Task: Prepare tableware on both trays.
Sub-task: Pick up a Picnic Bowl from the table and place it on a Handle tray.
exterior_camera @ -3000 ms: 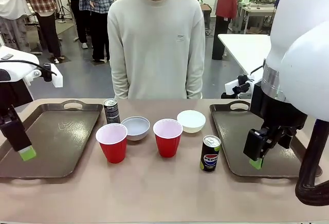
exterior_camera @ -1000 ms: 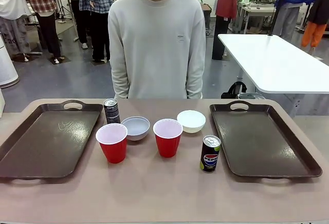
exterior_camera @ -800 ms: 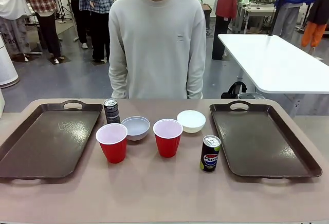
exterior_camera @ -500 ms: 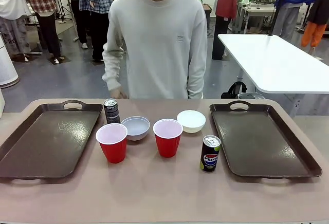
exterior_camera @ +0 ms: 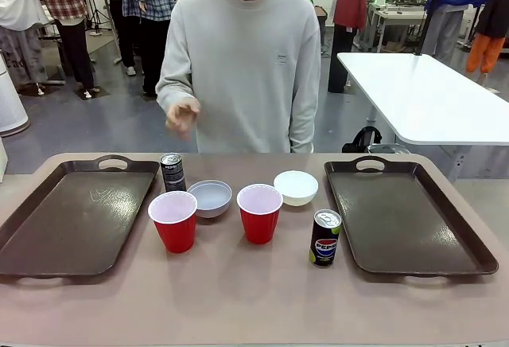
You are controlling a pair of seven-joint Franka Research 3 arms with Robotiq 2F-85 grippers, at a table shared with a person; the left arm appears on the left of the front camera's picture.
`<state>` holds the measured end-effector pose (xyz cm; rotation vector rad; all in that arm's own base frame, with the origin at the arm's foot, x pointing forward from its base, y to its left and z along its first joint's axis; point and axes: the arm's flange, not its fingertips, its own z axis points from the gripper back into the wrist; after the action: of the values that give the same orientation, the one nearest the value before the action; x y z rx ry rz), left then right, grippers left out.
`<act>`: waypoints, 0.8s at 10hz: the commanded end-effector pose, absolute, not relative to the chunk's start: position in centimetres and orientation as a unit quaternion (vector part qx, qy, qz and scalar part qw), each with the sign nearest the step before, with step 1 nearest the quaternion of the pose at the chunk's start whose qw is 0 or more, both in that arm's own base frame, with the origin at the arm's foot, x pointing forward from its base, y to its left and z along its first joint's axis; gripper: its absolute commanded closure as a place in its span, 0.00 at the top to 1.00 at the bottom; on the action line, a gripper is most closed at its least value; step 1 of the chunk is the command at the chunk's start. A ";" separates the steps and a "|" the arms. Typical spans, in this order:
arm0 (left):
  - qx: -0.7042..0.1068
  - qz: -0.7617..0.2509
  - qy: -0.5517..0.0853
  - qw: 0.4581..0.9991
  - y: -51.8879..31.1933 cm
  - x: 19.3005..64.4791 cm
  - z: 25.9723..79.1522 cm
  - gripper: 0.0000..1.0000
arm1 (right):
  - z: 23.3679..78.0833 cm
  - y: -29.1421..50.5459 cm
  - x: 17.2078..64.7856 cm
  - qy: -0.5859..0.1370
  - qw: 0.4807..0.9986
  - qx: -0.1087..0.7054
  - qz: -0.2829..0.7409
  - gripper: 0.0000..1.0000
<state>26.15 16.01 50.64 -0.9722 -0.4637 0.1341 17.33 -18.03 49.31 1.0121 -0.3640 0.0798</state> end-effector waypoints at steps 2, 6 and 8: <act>-0.465 0.061 -0.222 0.855 16.1 26.1 50.7 1.00 | 49.3 -18.1 17.4 -0.178 0.852 0.490 0.046 1.00; -0.465 0.061 -0.222 0.855 16.1 26.1 50.7 1.00 | 54.8 -8.7 25.9 -0.174 0.917 0.347 0.098 1.00; -0.465 0.061 -0.222 0.855 16.1 26.1 50.7 1.00 | 57.1 -2.5 33.2 -0.151 0.942 0.260 0.151 1.00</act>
<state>26.17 16.02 50.64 -0.9707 -0.4602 0.1351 28.35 -3.19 56.52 0.6149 -0.3607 0.2961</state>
